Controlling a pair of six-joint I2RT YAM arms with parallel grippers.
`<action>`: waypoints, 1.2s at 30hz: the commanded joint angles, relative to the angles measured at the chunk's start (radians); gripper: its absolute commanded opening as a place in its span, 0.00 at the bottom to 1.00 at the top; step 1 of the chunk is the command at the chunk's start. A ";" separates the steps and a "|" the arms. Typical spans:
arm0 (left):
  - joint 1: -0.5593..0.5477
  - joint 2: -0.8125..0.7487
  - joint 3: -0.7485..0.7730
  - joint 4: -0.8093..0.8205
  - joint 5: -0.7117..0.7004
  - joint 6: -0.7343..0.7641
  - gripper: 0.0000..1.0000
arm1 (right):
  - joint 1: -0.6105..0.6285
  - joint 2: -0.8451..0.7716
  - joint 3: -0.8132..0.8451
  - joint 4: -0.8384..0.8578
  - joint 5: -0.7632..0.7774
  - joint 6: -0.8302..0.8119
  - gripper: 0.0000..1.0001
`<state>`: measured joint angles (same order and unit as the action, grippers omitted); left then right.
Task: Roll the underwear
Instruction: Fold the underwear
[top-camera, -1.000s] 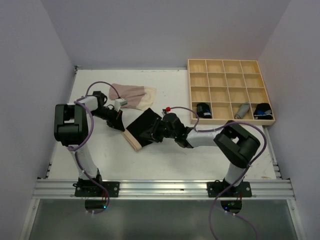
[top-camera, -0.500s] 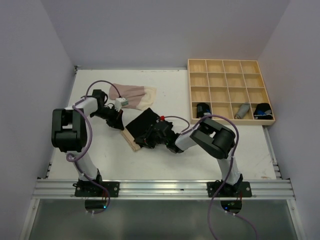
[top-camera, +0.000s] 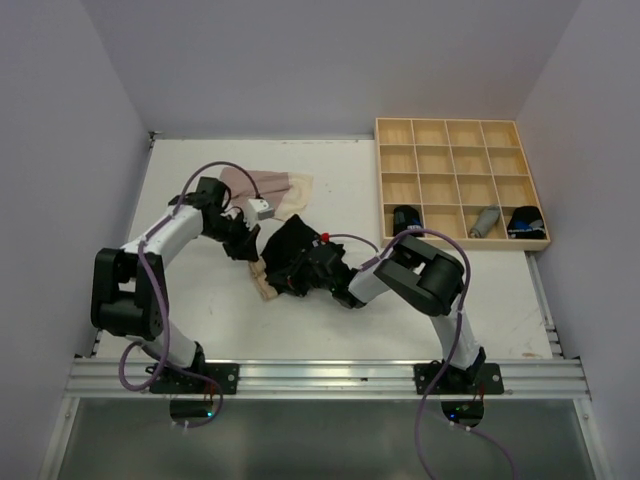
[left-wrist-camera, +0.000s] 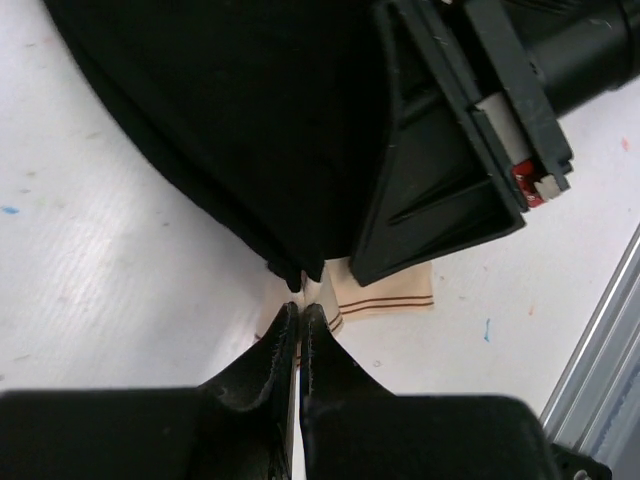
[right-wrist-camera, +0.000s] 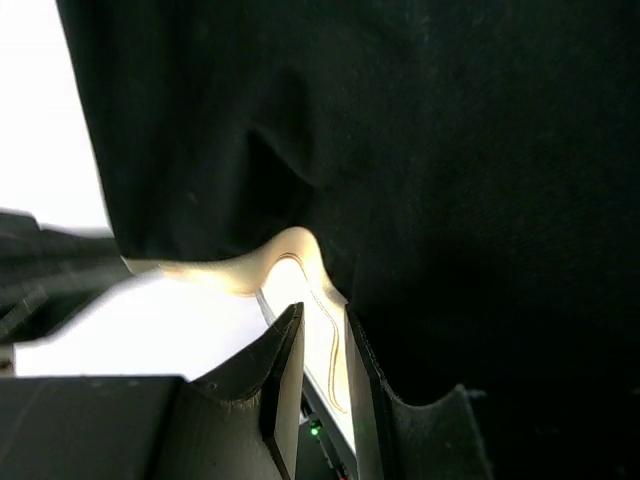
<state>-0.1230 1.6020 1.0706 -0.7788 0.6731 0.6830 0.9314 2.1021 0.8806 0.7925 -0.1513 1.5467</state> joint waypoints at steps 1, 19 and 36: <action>-0.071 -0.046 -0.053 -0.039 0.000 0.044 0.00 | 0.003 0.029 0.000 -0.022 0.052 -0.005 0.28; -0.185 0.065 -0.136 0.049 -0.037 -0.034 0.00 | 0.001 -0.163 -0.089 -0.142 0.064 -0.080 0.29; -0.185 0.141 -0.011 -0.019 0.026 -0.085 0.00 | 0.007 -0.229 -0.147 -0.240 0.125 -0.137 0.23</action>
<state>-0.3035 1.7523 1.0210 -0.7795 0.6922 0.6128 0.9314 1.8053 0.7250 0.5133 -0.0834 1.4139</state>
